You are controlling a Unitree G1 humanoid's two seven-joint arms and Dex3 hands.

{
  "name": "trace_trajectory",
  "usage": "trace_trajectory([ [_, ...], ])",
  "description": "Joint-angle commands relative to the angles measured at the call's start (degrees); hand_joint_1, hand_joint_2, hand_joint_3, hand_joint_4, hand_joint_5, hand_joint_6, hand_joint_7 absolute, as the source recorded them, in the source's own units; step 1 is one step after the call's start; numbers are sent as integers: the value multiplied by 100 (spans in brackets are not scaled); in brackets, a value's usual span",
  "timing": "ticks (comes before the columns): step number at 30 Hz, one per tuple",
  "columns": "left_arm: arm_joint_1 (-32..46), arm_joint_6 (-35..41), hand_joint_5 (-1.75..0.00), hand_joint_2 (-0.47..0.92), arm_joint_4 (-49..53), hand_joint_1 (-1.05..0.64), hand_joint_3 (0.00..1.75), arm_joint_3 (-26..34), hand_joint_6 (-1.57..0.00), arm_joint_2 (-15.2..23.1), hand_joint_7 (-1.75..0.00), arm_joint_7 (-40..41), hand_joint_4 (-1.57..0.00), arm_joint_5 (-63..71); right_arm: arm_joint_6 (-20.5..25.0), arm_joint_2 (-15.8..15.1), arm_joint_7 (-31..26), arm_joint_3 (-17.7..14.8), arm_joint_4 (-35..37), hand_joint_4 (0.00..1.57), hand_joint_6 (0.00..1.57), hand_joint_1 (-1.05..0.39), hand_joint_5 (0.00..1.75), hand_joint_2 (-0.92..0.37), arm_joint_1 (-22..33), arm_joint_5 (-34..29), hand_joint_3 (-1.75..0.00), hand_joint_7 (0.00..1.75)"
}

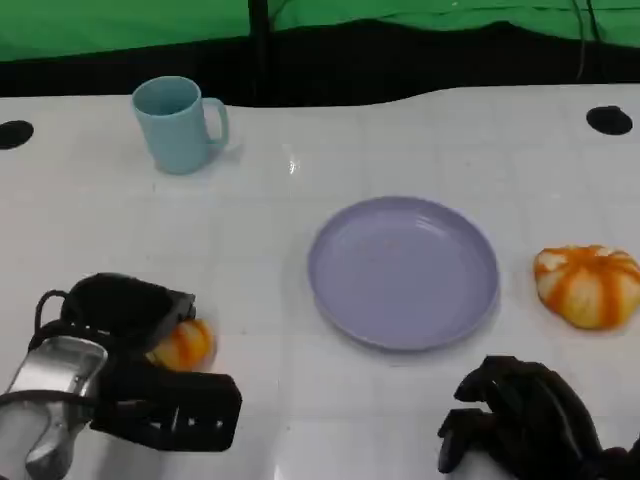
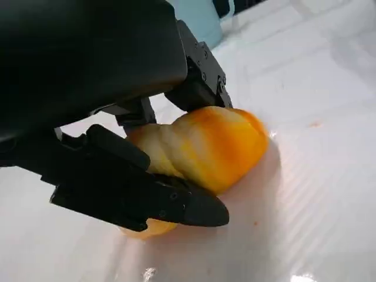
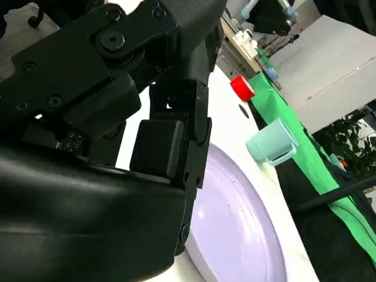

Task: Grasp the bread from the table and place it into the plate.

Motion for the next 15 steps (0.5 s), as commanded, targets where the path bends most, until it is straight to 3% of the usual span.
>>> trace_trajectory([
  [1,223,-310,-175,87,201,-33,65,-106,-52,80,-171,140,-70,-276,30,-41,3,-11,-86,154,157,-102,79,-72,26,71,0,36],
  [3,261,-452,-175,82,222,-33,73,-79,-55,97,-165,474,-70,-334,28,-49,6,-15,-82,154,157,-102,79,-72,23,70,0,36],
  [7,307,-687,-175,72,303,-30,87,3,-53,68,-174,1017,-72,-517,-9,-66,48,-20,-23,154,157,-102,79,-72,-2,61,0,36],
  [13,376,-819,-175,66,76,-29,97,67,-55,45,-170,1500,-72,-637,-48,-74,40,-20,-3,155,157,-103,78,-73,-20,17,0,36],
  [15,410,-915,-175,61,-54,-28,112,132,-55,18,-174,1684,-75,-711,-28,-89,98,-52,51,154,157,-102,79,-73,-58,65,0,36],
])
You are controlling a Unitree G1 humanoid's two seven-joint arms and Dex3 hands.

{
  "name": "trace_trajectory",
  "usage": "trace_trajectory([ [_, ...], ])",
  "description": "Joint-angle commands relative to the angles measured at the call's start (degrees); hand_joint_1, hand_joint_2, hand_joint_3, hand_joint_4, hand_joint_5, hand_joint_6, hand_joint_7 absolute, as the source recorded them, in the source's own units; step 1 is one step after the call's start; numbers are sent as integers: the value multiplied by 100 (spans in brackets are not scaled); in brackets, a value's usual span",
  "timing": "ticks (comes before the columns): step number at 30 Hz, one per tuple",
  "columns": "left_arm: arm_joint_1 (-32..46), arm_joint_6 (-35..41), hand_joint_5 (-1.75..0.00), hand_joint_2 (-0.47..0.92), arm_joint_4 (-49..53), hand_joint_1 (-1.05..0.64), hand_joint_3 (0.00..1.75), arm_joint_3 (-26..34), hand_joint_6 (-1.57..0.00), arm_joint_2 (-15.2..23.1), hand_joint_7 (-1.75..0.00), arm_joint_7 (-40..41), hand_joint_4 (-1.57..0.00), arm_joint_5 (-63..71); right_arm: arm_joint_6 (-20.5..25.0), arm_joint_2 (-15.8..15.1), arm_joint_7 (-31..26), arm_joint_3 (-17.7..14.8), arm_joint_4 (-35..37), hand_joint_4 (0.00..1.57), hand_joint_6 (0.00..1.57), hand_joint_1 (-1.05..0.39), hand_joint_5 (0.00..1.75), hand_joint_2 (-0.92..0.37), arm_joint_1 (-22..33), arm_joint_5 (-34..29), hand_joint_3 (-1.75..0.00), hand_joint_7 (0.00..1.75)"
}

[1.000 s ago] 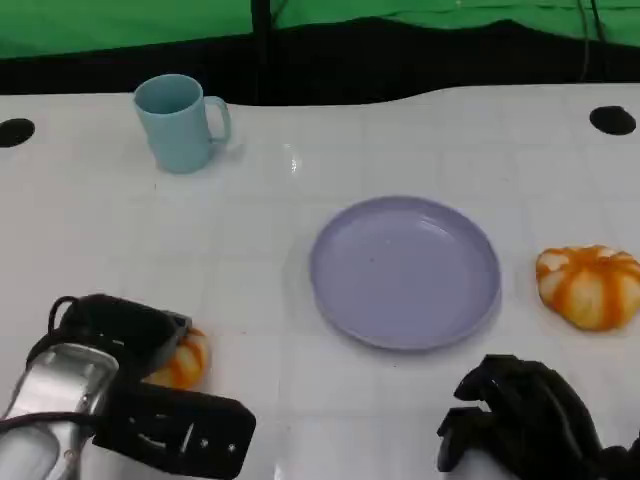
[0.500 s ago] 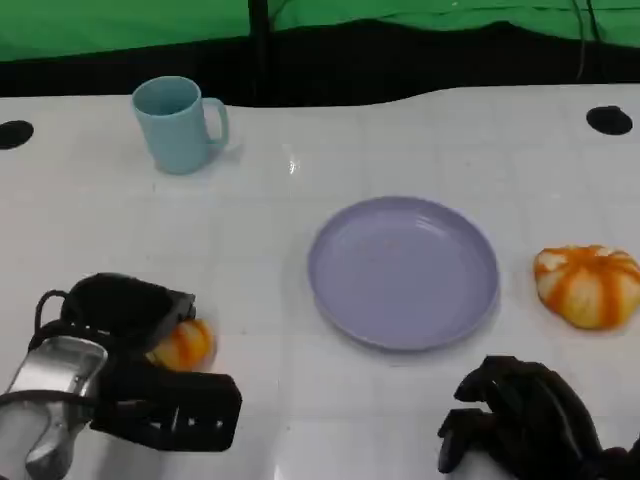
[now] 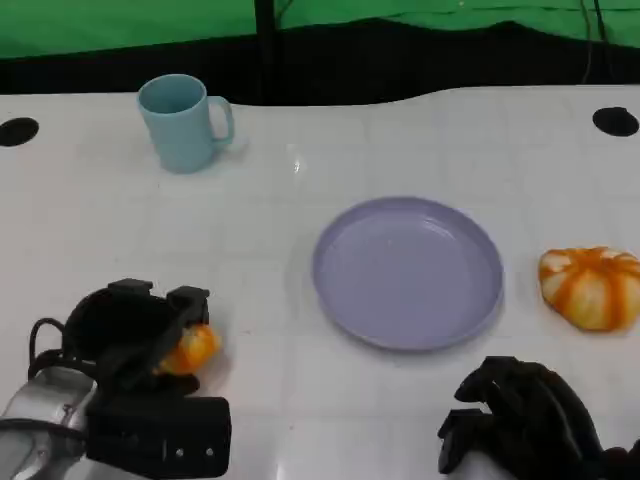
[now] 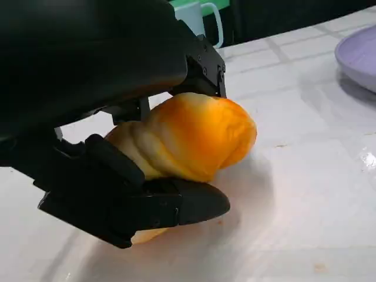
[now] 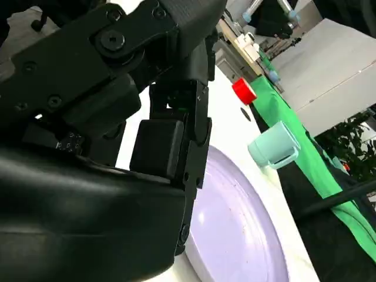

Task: Grasp the bread from the table and place it into the plate.

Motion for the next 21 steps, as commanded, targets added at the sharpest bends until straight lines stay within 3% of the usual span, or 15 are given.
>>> trace_trajectory([
  [1,131,-209,-175,60,-339,-28,115,149,-55,-24,-174,451,-76,-173,-28,-84,69,-62,71,154,157,-102,79,-73,-77,83,0,36],
  [5,115,-168,-175,58,-570,-27,119,196,-55,-50,-173,535,-76,-191,-39,-84,51,-74,112,155,157,-102,78,-72,-107,69,0,36],
  [9,-118,-258,-175,49,-681,-26,121,311,-66,-199,-150,723,-77,-283,-128,-102,78,-74,216,154,157,-103,79,-73,-156,33,-1,38],
  [10,-163,-245,-175,54,-695,-27,104,334,-69,-238,-140,731,-78,-302,-144,-105,93,-78,246,155,157,-103,79,-73,-169,35,0,38],
  [12,-281,-244,-175,59,-669,-28,93,370,-70,-320,-134,731,-78,-344,-168,-98,81,-80,276,155,157,-103,79,-73,-180,33,0,38],
  [13,-380,-283,-175,60,-613,-28,91,377,-66,-366,-147,740,-79,-373,-163,-90,53,-78,268,155,157,-104,79,-73,-179,30,0,38],
  [16,-510,-339,-175,61,-523,-28,90,374,-63,-415,-157,761,-78,-416,-154,-79,22,-76,258,156,157,-104,79,-72,-177,27,0,39],
  [19,-721,-503,-175,61,-339,-28,89,328,-63,-514,-159,780,-78,-474,-167,-89,21,-71,280,156,157,-105,79,-72,-187,7,0,39],
  [21,-1063,-629,-175,64,-85,-29,75,232,-69,-747,-148,772,-79,-511,-198,-110,81,-68,338,155,157,-104,79,-73,-205,1,0,38],
])
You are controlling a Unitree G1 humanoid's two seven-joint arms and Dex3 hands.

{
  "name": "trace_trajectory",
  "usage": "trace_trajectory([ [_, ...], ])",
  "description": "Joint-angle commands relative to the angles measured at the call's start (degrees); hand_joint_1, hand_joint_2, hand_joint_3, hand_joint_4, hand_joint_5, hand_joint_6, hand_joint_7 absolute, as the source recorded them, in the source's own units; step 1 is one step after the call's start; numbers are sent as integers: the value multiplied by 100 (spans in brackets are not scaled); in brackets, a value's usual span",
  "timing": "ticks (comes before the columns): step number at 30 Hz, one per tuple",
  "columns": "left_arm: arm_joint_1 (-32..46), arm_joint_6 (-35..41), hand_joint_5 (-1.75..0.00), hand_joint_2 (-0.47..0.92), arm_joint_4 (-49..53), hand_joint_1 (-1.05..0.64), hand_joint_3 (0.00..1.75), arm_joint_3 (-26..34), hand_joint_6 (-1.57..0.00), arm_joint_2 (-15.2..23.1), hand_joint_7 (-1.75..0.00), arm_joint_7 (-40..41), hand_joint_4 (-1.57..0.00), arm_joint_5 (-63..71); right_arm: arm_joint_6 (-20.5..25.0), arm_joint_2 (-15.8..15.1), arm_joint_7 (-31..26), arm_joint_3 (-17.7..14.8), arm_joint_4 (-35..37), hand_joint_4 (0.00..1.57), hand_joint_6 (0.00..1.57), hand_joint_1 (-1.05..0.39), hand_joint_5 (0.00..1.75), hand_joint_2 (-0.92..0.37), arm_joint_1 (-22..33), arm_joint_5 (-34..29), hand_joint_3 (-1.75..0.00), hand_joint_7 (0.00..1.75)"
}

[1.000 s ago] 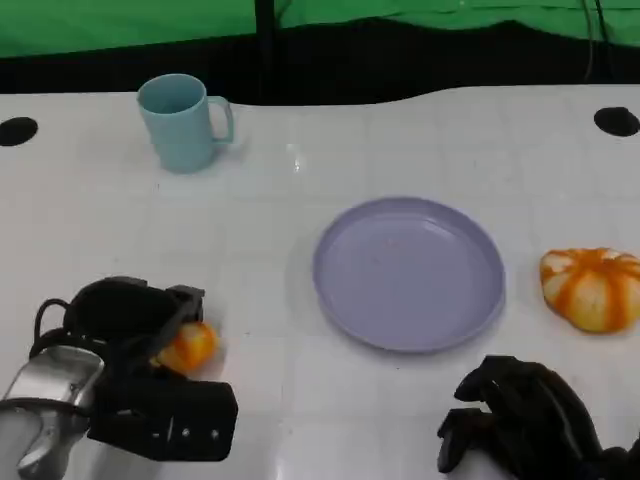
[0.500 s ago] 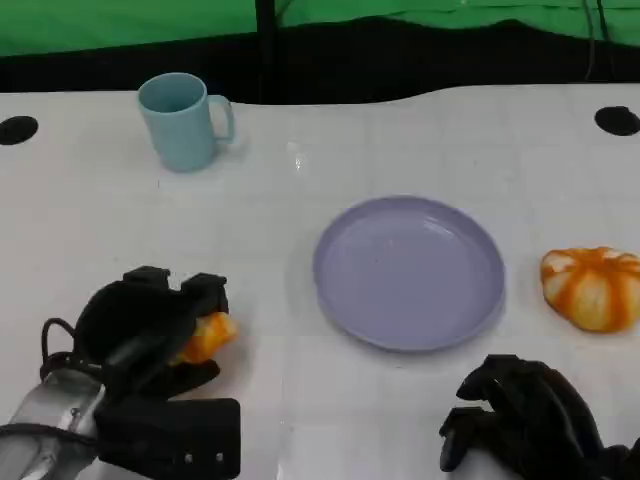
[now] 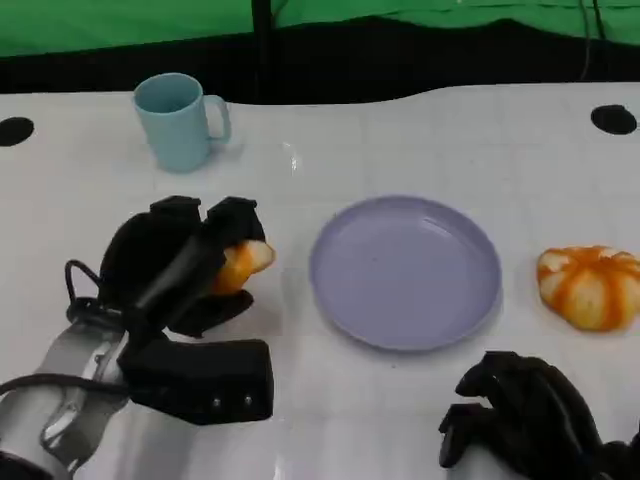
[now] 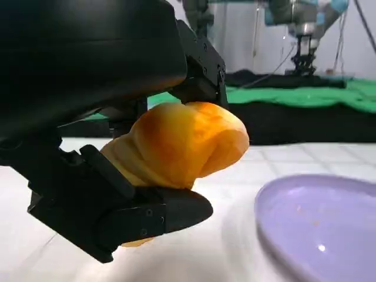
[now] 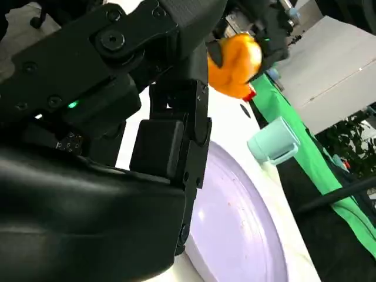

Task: Grasp the bread from the table and place it into the plate.

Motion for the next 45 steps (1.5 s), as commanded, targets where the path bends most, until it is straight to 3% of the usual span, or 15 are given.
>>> trace_trajectory([
  [1,-614,-277,-175,65,498,-29,72,-118,-69,-345,-150,100,-80,-107,-119,-70,54,-26,91,155,157,-104,79,-73,-33,0,0,38],
  [9,-1255,-436,-175,59,1217,-28,83,-381,-69,-915,-160,32,-84,-119,-103,-63,54,-37,102,156,157,-105,79,-72,-38,6,0,38],
  [20,-2133,-479,-175,53,2470,-32,95,-780,-78,-1721,-135,167,-87,-70,-58,-62,61,-26,42,157,157,-104,77,-72,12,34,0,38],
  [23,-2401,-504,-175,51,2985,-32,104,-845,-72,-1983,-164,253,-91,-88,-82,-69,55,-13,36,157,157,-104,77,-73,21,8,0,38],
  [26,-2658,-352,-175,51,3414,-33,106,-973,-72,-2203,-158,229,-90,-9,-58,-67,3,9,-26,157,157,-104,78,-73,54,-18,-1,39],
  [29,-2795,-300,-175,55,3664,-33,103,-1060,-81,-2316,-118,290,-87,6,-55,-58,3,20,-59,157,157,-104,78,-74,82,-13,-1,39],
  [31,-2852,-316,-175,56,3780,-33,103,-1118,-82,-2363,-112,340,-86,19,-48,-52,-2,23,-69,157,157,-103,78,-74,86,-11,-1,39],
  [32,-2881,-327,-175,55,3842,-31,105,-1154,-76,-2389,-140,365,-89,33,-45,-48,-4,25,-74,157,157,-103,78,-73,88,-9,-1,39],
  [34,-2949,-311,-175,54,3933,-30,107,-1216,-72,-2423,-156,246,-90,30,-30,-46,14,27,-78,157,157,-103,78,-73,92,8,-1,38],
  [35,-3023,-221,-168,59,3967,-31,103,-1296,-72,-2424,-136,7,-85,67,-31,-50,31,30,-80,157,157,-103,78,-73,95,14,0,38],
  [36,-3078,-152,-145,76,3992,-36,73,-1360,-72,-2424,-91,-166,-74,91,-33,-53,43,32,-82,157,157,-103,78,-73,97,18,0,37],
  [39,-3133,-142,-117,90,4009,-43,36,-1440,-66,-2407,-38,-339,-62,81,-41,-53,38,40,-82,157,157,-103,78,-73,96,8,0,37],
  [40,-3160,-110,-115,91,4005,-44,33,-1477,-64,-2400,-32,-451,-60,88,-82,-53,51,41,-59,157,157,-103,78,-73,90,-3,0,38],
  [42,-3208,-40,-74,92,3963,-64,30,-1547,-40,-2371,-11,-696,-33,99,-142,-49,113,28,0,157,157,-102,78,-74,72,13,-1,38],
  [45,-3238,53,-52,92,3859,-81,31,-1636,-22,-2318,-2,-945,-16,141,-167,-44,167,11,42,156,157,-102,78,-74,57,34,-1,37],
])
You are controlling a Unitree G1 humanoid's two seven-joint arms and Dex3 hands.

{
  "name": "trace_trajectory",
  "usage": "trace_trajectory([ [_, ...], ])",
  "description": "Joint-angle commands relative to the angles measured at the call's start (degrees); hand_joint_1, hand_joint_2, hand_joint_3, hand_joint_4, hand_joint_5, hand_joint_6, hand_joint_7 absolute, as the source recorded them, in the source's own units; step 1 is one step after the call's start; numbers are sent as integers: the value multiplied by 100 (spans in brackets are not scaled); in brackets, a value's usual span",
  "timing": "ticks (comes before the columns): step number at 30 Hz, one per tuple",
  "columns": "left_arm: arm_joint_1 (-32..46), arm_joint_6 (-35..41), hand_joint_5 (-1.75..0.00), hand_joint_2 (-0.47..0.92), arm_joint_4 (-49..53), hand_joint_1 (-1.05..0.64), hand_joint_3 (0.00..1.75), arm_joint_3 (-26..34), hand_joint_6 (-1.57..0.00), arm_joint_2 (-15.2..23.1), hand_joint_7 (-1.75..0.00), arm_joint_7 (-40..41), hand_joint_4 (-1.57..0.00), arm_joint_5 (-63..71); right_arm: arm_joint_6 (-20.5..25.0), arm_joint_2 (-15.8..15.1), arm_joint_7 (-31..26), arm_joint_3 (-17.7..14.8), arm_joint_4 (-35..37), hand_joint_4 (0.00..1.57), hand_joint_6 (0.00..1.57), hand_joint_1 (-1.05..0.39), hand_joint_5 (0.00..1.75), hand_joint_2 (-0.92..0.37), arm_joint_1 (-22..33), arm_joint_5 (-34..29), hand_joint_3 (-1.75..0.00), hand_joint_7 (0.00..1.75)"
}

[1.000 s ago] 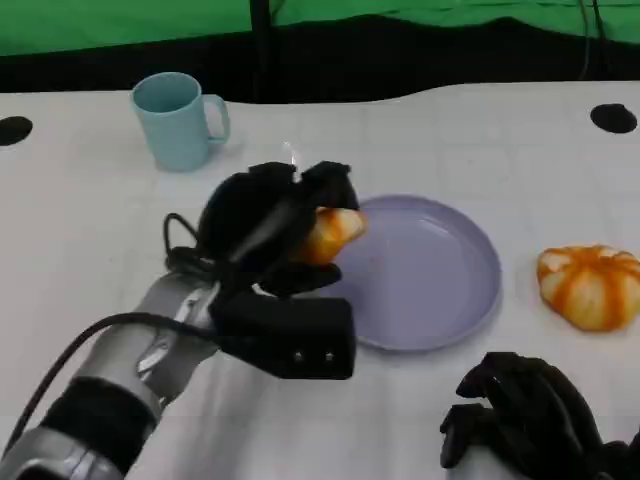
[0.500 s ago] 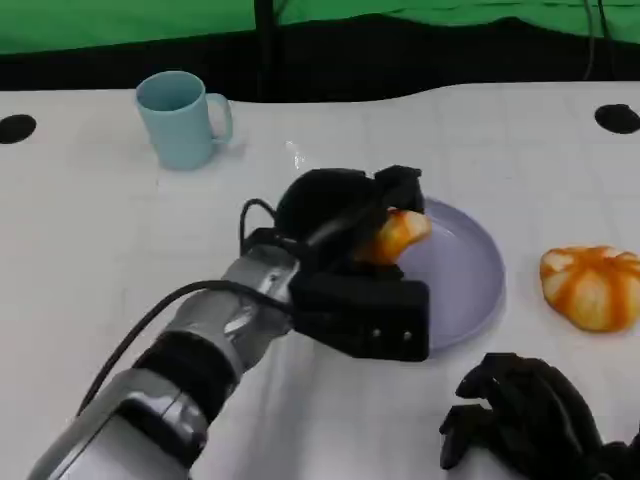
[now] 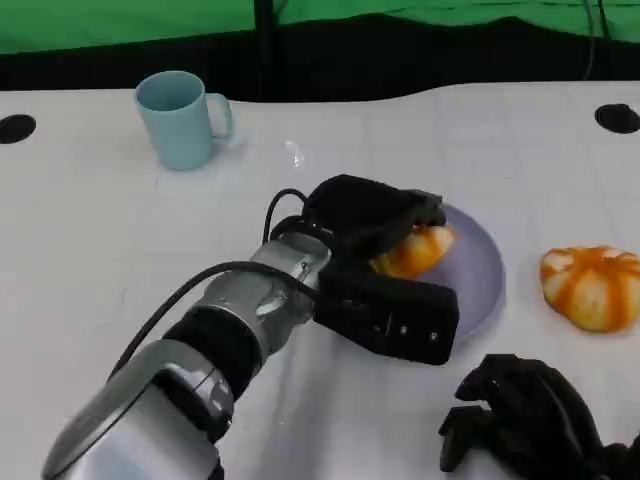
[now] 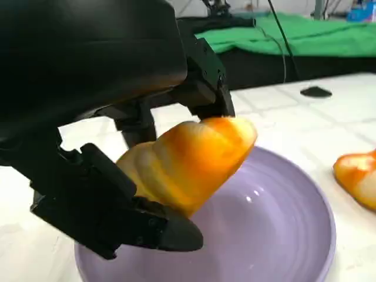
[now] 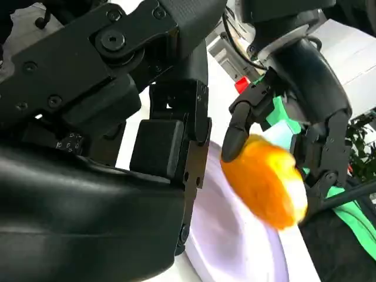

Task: Grasp the bread from the table and place it into the plate.

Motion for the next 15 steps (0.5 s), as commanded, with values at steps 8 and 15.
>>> trace_trajectory([
  [8,-199,407,-27,92,-489,-104,44,-238,0,278,0,-1064,0,115,8,-38,71,-49,24,157,157,-101,77,-73,17,78,0,37],
  [15,31,501,-30,92,-1164,-105,47,-186,-4,581,-2,-1496,-6,83,4,-48,56,-43,14,157,157,-102,77,-74,12,53,0,37],
])
